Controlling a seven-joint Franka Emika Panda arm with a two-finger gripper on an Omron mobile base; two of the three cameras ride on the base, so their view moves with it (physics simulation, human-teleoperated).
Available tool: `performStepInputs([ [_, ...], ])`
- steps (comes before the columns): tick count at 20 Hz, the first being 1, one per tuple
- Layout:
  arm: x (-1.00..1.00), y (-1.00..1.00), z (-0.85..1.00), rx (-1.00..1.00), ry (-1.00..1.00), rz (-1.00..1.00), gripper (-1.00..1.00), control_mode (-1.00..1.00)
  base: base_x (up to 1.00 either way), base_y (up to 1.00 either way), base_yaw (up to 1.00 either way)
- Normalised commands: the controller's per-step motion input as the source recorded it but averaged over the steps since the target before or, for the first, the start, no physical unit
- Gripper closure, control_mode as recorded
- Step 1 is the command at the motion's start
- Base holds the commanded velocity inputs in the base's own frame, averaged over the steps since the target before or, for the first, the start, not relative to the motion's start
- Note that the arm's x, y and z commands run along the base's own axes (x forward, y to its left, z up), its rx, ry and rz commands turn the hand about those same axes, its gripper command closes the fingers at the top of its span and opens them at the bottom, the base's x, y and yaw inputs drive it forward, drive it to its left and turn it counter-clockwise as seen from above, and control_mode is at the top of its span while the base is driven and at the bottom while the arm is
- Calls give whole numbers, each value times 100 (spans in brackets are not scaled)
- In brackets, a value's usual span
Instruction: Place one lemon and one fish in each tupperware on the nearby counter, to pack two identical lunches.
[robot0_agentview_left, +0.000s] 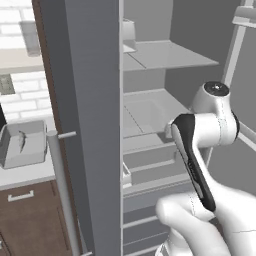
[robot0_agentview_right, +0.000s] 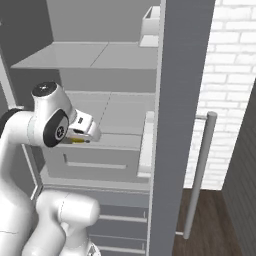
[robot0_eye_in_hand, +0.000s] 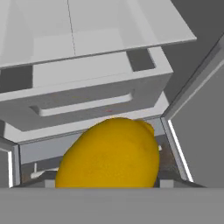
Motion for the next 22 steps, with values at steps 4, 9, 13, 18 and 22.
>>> performStepInputs([
  [4,0,0,0,0,0,0,100,100,-100,0,0],
  [9,0,0,0,0,0,0,100,100,-100,0,5],
  [13,0,0,0,0,0,0,100,100,-100,1,25],
  [18,0,0,0,0,0,0,100,100,-67,63,39],
  [22,0,0,0,0,0,0,100,100,-3,100,50],
])
